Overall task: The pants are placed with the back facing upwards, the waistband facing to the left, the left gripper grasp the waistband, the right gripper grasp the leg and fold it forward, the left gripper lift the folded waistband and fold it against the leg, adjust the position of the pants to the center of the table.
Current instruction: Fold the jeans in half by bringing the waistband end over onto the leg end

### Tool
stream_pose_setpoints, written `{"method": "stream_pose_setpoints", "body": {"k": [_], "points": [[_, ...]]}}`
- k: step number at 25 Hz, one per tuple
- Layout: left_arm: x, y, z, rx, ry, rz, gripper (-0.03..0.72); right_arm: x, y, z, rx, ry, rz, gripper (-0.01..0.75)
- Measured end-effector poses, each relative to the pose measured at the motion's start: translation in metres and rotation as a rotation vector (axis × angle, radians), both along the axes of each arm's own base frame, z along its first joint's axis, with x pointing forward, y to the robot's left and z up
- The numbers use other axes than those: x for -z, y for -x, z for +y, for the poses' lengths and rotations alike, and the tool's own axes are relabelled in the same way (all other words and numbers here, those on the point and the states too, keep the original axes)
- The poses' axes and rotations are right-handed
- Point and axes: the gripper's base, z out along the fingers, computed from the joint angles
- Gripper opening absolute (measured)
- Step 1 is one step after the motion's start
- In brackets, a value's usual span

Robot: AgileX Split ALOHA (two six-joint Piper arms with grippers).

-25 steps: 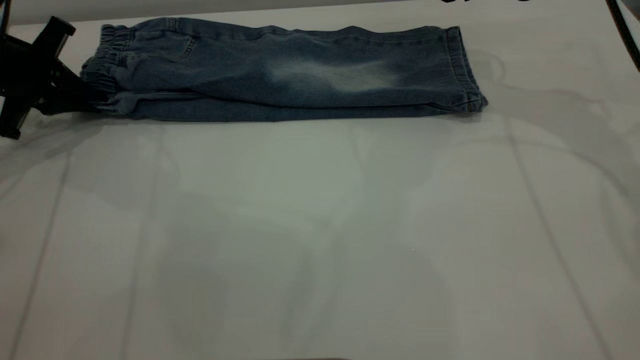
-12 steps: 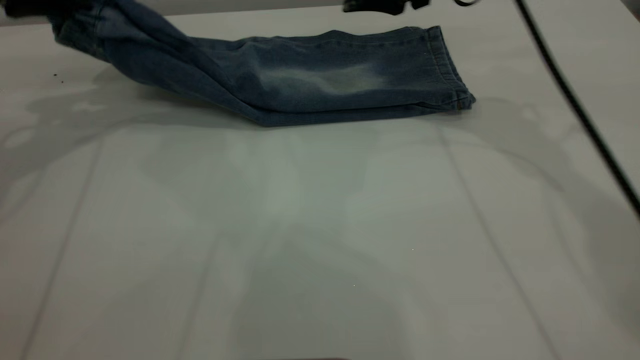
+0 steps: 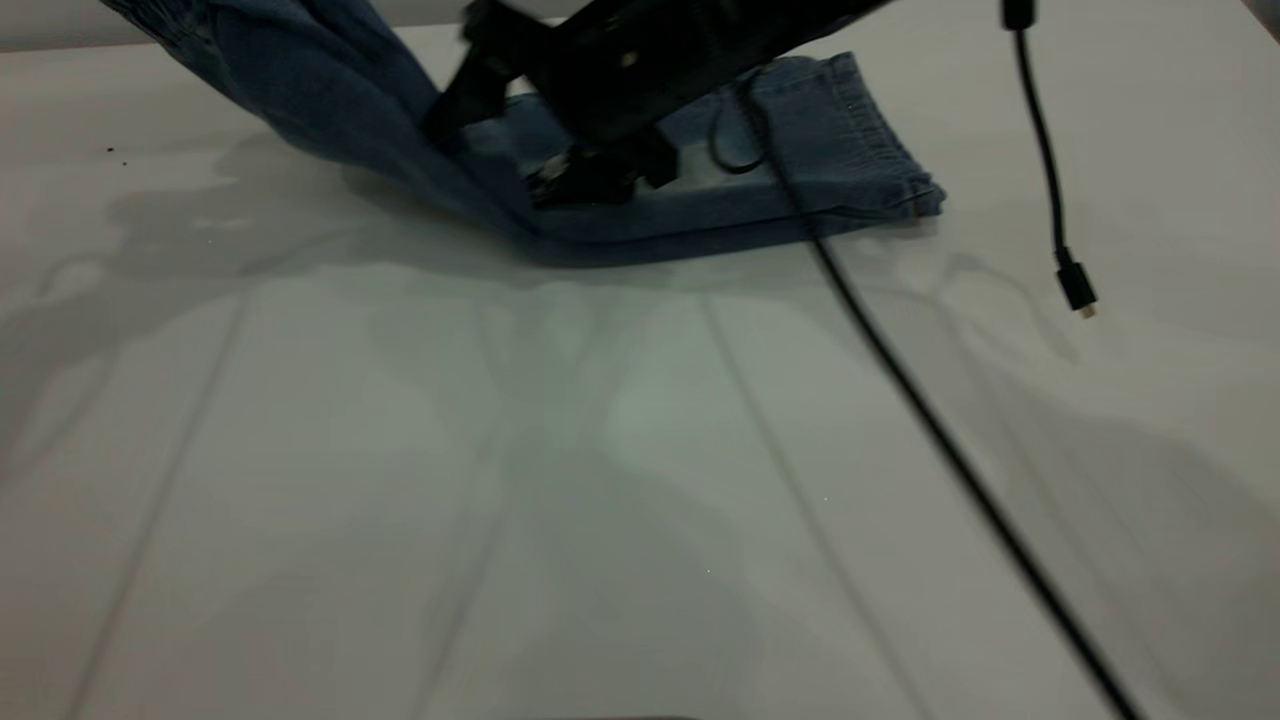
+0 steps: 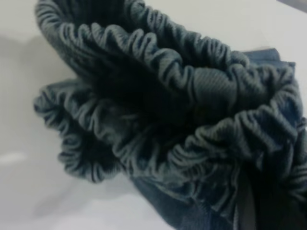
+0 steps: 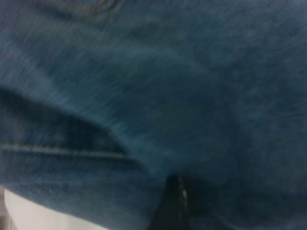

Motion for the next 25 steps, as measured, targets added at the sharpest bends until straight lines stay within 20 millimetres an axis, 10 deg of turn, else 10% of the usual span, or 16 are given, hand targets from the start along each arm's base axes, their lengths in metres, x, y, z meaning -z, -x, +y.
{"method": "stream_pose_setpoints", "body": {"k": [6, 14, 19, 25], "points": [[-0.019, 0.008, -0.004, 0.064, -0.016, -0.046, 0.063, -0.007, 0.0, -0.004, -0.061, -0.001, -0.016, 0.586], [-0.05, 0.021, -0.026, 0.156, -0.034, -0.131, 0.063, -0.079, -0.031, -0.076, -0.099, 0.169, -0.238, 0.586], [-0.057, 0.026, -0.064, 0.249, -0.048, -0.167, 0.063, -0.049, -0.028, -0.086, -0.14, 0.284, -0.144, 0.586], [-0.058, 0.031, -0.11, 0.326, -0.071, -0.211, 0.063, -0.009, -0.004, -0.049, -0.259, 0.31, -0.04, 0.586]]}}
